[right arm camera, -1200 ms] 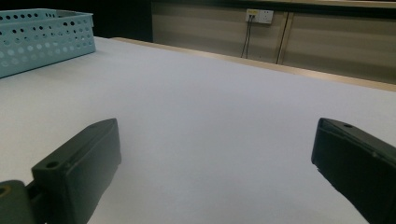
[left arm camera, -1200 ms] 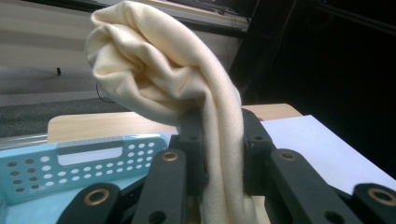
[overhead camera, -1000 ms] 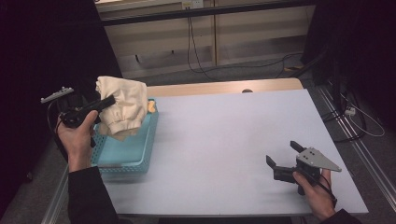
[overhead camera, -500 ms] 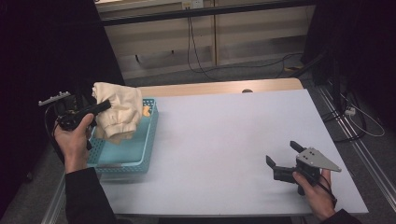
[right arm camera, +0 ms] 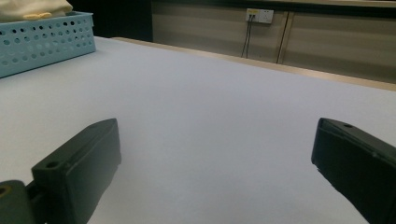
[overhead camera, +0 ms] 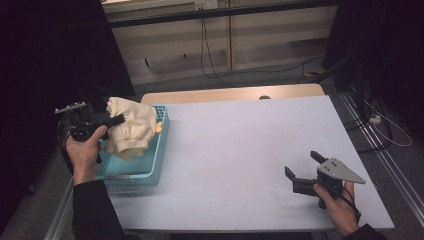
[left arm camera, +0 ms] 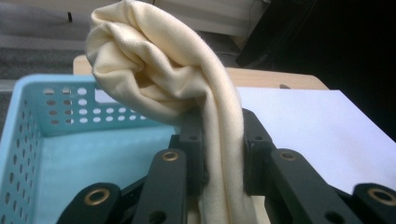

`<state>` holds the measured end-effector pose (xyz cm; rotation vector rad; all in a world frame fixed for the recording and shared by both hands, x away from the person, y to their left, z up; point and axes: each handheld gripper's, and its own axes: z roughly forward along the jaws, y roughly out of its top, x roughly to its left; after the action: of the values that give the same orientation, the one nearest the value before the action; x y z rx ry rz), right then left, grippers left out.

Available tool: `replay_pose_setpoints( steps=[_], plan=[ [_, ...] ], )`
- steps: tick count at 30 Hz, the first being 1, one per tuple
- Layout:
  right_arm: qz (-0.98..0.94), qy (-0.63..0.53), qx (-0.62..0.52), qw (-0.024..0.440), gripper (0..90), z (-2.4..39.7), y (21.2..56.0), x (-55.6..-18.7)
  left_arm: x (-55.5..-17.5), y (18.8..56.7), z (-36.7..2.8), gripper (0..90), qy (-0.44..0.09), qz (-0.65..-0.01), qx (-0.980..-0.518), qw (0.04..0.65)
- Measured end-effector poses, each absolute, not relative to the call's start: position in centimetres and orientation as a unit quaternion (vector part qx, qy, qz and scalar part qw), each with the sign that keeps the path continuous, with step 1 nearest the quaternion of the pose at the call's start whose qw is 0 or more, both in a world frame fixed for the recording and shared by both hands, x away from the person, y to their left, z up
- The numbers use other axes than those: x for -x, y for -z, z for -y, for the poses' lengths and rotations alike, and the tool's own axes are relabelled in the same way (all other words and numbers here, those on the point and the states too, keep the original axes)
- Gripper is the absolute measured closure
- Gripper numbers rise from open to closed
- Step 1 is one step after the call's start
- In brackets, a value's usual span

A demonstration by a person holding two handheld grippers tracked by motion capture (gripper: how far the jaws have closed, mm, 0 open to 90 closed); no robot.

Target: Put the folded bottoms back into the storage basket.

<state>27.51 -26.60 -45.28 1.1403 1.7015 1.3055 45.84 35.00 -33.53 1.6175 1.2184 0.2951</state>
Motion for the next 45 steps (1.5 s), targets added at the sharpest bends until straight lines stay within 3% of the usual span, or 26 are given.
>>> replay_pose_setpoints(
  steps=[24, 45],
  plan=[
    [-0.657, -0.503, -0.44, 0.348, 1.1, 26.6, 45.3, -27.5, -47.5, 36.4, -33.7, 75.1, -0.078, -0.518, -0.705, 0.478],
    [-0.657, -0.502, -0.441, 0.348, 1.1, 26.6, 45.3, -27.5, -48.3, 38.6, -33.7, 74.6, -0.075, -0.534, -0.714, 0.447]
  ],
)
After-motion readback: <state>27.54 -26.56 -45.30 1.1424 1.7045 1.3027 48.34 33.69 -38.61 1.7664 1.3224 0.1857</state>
